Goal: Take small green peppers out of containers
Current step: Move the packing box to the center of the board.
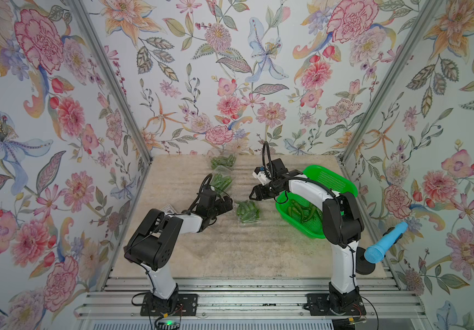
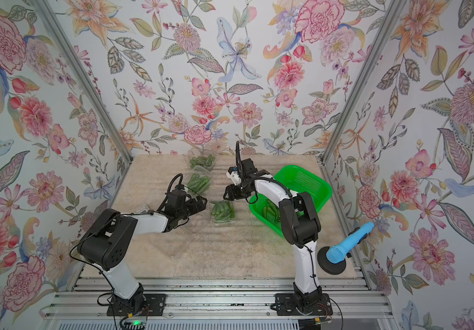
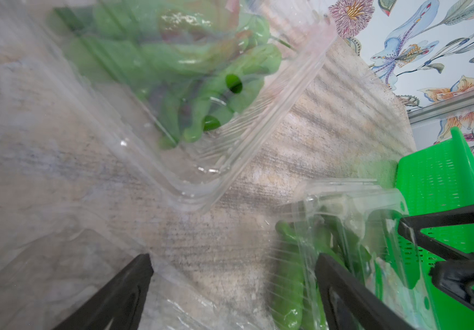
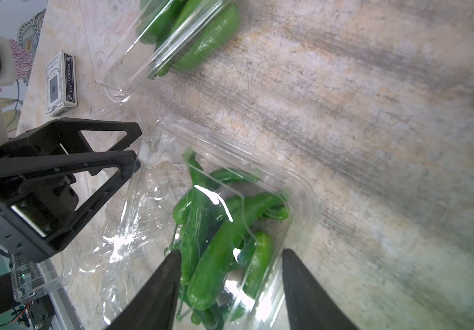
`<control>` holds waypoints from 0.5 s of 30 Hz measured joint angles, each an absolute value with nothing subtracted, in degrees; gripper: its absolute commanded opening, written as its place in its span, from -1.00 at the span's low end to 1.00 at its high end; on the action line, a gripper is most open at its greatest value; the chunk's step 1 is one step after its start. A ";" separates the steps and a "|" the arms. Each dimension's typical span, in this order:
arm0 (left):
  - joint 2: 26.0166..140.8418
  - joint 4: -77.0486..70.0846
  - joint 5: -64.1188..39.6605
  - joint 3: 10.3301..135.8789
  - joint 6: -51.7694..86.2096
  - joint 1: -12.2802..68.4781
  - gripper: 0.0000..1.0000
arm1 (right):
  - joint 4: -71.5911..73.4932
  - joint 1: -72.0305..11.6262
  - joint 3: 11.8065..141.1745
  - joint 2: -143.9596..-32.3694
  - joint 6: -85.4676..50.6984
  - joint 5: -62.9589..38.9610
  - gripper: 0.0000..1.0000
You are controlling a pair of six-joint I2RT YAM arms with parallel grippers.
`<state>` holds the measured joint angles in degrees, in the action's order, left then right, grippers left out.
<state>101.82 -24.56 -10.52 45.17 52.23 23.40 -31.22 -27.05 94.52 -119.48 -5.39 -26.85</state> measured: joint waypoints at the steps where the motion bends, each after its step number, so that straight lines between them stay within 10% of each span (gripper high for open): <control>1: 101.93 -24.34 -10.50 45.36 51.90 23.40 0.86 | -31.20 -27.05 94.52 -119.57 -5.39 -26.83 0.16; 15: 102.65 -23.59 -10.61 46.30 50.76 23.42 0.84 | -31.20 -27.05 95.31 -120.14 -5.37 -28.08 0.15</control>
<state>102.65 -23.59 -10.61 46.30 50.76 23.42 -31.20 -27.05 95.31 -120.14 -5.37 -28.08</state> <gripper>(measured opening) 0.922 0.580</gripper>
